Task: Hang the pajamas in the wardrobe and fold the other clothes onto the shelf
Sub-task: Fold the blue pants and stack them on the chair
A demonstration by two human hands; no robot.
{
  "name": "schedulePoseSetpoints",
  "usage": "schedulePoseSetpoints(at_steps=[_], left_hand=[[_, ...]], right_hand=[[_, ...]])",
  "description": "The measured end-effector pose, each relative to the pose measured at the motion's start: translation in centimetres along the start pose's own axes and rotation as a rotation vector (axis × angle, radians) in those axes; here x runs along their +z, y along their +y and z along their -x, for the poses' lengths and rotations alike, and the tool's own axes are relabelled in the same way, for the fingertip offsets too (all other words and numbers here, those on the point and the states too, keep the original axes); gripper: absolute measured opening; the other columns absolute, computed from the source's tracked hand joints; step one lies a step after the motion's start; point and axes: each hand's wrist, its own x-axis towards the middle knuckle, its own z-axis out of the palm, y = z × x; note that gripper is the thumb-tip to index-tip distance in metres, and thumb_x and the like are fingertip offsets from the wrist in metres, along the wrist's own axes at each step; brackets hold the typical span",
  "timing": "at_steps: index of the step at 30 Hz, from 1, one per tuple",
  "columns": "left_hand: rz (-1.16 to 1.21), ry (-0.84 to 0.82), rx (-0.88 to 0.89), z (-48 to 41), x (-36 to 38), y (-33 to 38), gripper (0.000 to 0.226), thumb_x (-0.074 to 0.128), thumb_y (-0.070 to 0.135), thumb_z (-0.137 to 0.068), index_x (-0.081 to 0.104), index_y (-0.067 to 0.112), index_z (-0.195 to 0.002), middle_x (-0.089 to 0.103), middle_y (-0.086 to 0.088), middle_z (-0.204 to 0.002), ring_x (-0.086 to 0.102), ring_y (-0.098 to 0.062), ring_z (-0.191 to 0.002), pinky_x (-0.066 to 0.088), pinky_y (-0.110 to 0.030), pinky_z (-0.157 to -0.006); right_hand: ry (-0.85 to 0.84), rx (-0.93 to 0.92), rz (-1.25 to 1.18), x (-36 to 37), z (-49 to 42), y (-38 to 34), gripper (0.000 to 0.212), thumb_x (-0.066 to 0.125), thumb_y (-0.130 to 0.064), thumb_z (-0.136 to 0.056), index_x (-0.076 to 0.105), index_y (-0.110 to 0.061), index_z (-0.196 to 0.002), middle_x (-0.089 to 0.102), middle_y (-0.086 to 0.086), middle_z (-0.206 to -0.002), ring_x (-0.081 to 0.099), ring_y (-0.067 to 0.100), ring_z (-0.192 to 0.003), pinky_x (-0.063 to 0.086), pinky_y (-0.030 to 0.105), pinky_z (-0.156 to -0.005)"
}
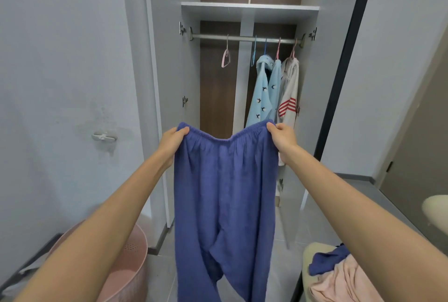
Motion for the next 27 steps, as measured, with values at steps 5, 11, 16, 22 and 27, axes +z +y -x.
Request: schedulePoseSetpoints(at_steps=[5,11,16,22,27], left_hand=[[0.369,-0.155,0.072,0.2,-0.2,0.0,0.022,0.044,0.03,-0.1,0.055,0.013,-0.108,0.064,-0.004,-0.104,0.063,-0.016,-0.094,0.053,-0.026,-0.075],[0.431,-0.391,0.11,1.6,0.0,1.5,0.039,0.054,0.052,-0.084,0.054,0.03,-0.115,0.066,0.013,-0.101,0.067,-0.006,-0.09,0.057,-0.023,-0.068],[0.141,-0.613,0.225,2.7,1.4,2.2,0.025,0.055,0.05,-0.078,0.063,0.035,-0.096,0.069,0.011,-0.085,0.067,-0.003,-0.074,0.055,-0.022,-0.065],[-0.044,-0.606,0.295,3.4,2.3,1.9,0.01,0.061,0.043,-0.076,0.069,0.038,-0.078,0.069,0.01,-0.081,0.065,-0.005,-0.074,0.052,-0.019,-0.065],[-0.099,-0.543,0.37,3.6,2.7,1.8,0.014,0.066,0.044,-0.07,0.072,0.038,-0.081,0.072,0.01,-0.088,0.067,-0.007,-0.084,0.054,-0.024,-0.073]], right_hand=[[-0.029,-0.055,-0.142,0.2,0.6,0.5,0.019,0.033,-0.019,-0.103,0.05,-0.013,-0.101,0.054,0.004,-0.098,0.051,0.016,-0.091,0.045,0.032,-0.086],[-0.351,0.011,-0.586,-0.4,1.4,-0.2,0.02,0.045,-0.027,-0.101,0.063,-0.018,-0.099,0.074,-0.003,-0.091,0.071,0.01,-0.083,0.056,0.023,-0.067],[-0.59,-0.047,-0.472,0.1,2.4,-0.8,0.021,0.048,-0.029,-0.098,0.069,-0.03,-0.096,0.073,-0.012,-0.085,0.069,0.001,-0.082,0.052,0.022,-0.074],[-0.696,-0.077,-0.381,0.1,3.2,-1.2,0.019,0.05,-0.026,-0.097,0.068,-0.026,-0.093,0.07,-0.013,-0.085,0.064,0.001,-0.084,0.044,0.028,-0.084],[-0.769,-0.071,-0.424,0.1,3.9,-1.5,0.019,0.058,-0.033,-0.085,0.07,-0.025,-0.096,0.068,-0.004,-0.102,0.061,0.011,-0.099,0.044,0.034,-0.095]])
